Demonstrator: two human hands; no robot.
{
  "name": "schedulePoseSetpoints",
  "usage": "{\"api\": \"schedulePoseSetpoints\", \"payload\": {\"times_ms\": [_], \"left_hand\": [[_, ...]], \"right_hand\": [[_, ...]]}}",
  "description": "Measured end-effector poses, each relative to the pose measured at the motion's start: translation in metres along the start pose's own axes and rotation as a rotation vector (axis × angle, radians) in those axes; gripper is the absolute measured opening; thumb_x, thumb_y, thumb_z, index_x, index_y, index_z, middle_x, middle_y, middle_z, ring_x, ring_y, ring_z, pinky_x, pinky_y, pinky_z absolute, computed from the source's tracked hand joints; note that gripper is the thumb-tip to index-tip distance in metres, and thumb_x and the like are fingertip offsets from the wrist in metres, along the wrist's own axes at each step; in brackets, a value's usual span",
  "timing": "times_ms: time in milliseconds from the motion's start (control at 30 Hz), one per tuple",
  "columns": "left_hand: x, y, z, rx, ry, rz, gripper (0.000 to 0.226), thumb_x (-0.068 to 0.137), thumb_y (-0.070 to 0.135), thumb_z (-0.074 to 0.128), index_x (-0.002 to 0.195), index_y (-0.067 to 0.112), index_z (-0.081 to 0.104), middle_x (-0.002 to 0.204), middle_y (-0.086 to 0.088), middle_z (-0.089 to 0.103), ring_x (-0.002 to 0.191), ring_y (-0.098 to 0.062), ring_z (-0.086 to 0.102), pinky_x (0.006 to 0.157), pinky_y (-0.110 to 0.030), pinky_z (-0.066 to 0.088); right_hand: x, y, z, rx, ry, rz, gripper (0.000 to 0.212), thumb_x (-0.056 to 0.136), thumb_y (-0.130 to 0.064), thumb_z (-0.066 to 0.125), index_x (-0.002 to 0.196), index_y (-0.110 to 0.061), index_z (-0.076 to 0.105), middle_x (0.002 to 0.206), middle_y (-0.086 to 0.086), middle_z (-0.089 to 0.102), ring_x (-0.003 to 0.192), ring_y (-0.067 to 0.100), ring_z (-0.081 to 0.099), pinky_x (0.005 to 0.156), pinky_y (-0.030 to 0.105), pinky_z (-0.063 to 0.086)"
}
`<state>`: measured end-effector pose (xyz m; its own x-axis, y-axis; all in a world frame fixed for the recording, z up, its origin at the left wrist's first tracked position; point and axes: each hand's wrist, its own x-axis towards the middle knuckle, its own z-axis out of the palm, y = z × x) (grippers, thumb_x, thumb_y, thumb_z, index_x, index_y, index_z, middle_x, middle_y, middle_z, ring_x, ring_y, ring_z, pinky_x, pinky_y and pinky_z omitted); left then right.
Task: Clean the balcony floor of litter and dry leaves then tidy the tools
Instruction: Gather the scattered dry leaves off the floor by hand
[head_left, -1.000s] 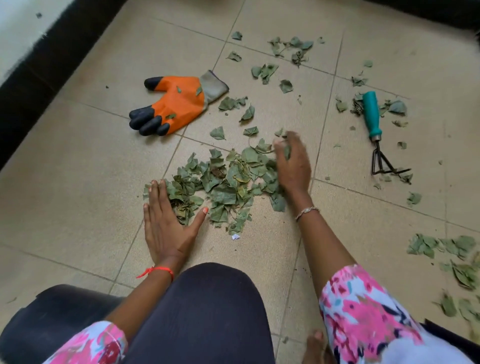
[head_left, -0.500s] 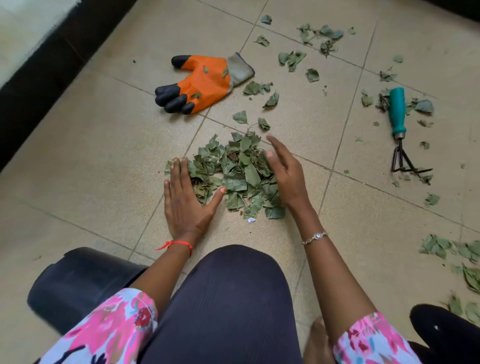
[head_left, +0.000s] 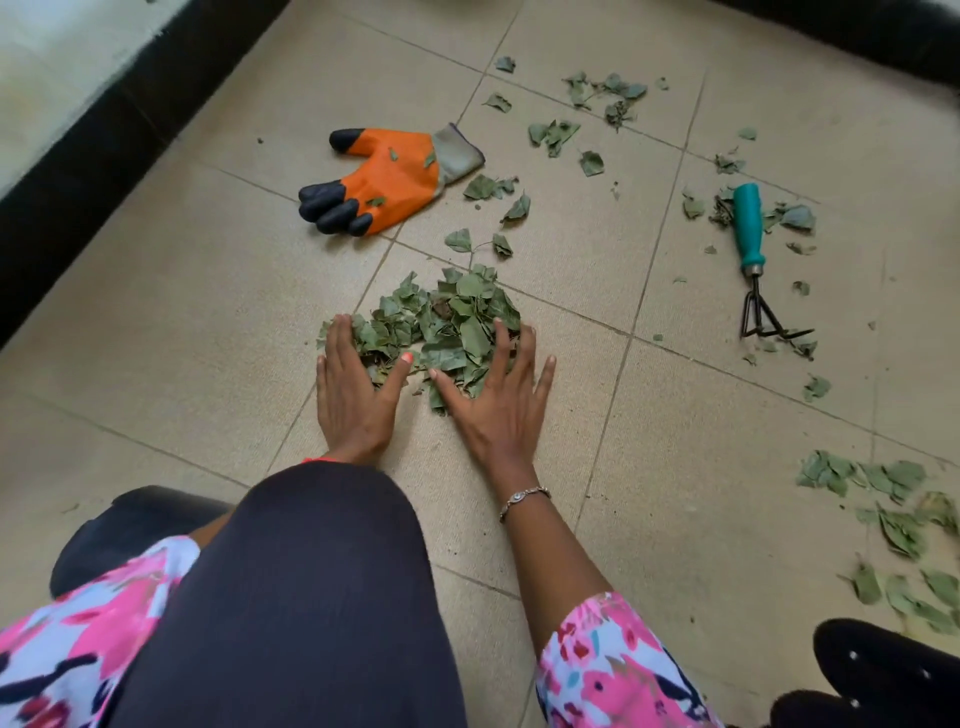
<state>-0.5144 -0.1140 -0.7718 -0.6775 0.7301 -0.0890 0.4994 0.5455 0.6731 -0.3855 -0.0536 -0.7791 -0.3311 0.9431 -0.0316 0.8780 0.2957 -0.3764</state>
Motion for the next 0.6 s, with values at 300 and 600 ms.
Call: {"api": "schedulePoseSetpoints", "payload": {"times_ms": [300,600], "left_hand": [[0.057,0.036,0.028,0.017,0.012,0.096,0.072,0.094,0.051,0.037,0.149,0.012,0.012,0.157,-0.009,0.015,0.144,-0.02,0.014,0.118,-0.037,0.012],[0.081,0.038,0.026,-0.137,-0.271,0.205,0.065,0.091,0.045,0.044,0.144,0.014,0.025,0.149,-0.007,0.027,0.136,-0.022,0.026,0.114,-0.047,0.021]], "right_hand": [[0.04,-0.005,0.004,0.042,0.087,-0.007,0.077,0.088,-0.067,0.03,0.148,-0.022,0.011,0.156,0.011,0.011,0.145,0.02,0.01,0.119,0.044,-0.001],[0.036,0.0,-0.002,0.469,0.199,-0.05,0.073,0.082,-0.058,0.044,0.141,-0.016,0.032,0.15,0.001,0.03,0.14,0.011,0.022,0.118,0.045,0.013]]}}
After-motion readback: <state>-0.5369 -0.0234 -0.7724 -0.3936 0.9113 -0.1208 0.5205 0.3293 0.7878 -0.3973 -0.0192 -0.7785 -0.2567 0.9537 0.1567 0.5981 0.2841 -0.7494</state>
